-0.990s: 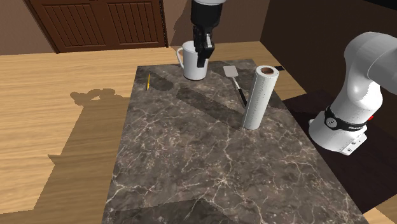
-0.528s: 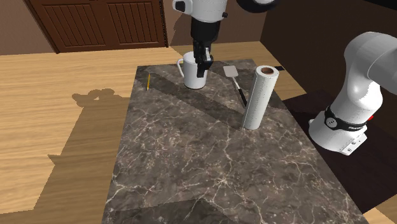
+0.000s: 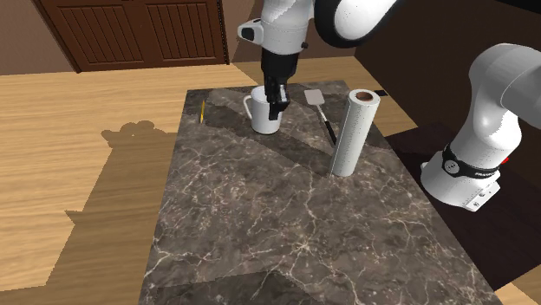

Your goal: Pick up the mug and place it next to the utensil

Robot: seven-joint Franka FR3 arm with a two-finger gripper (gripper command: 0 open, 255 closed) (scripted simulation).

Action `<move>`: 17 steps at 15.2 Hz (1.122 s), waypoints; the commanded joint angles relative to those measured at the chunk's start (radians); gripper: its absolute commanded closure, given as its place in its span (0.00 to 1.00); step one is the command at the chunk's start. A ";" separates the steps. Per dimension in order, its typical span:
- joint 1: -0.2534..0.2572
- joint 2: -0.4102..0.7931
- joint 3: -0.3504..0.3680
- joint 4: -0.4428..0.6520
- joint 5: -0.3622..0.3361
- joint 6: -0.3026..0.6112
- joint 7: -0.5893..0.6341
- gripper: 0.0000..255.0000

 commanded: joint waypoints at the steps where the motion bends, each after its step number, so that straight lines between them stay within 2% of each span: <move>1: 0.000 0.015 -0.001 -0.011 0.003 0.027 -0.002 1.00; 5: 0.000 0.047 -0.002 -0.034 0.009 0.081 -0.005 1.00; 12: 0.000 0.047 -0.002 -0.034 0.009 0.081 -0.005 1.00; 13: 0.000 0.047 -0.002 -0.034 0.009 0.081 -0.005 0.00; 17: 0.000 0.047 -0.002 -0.034 0.009 0.081 -0.005 0.00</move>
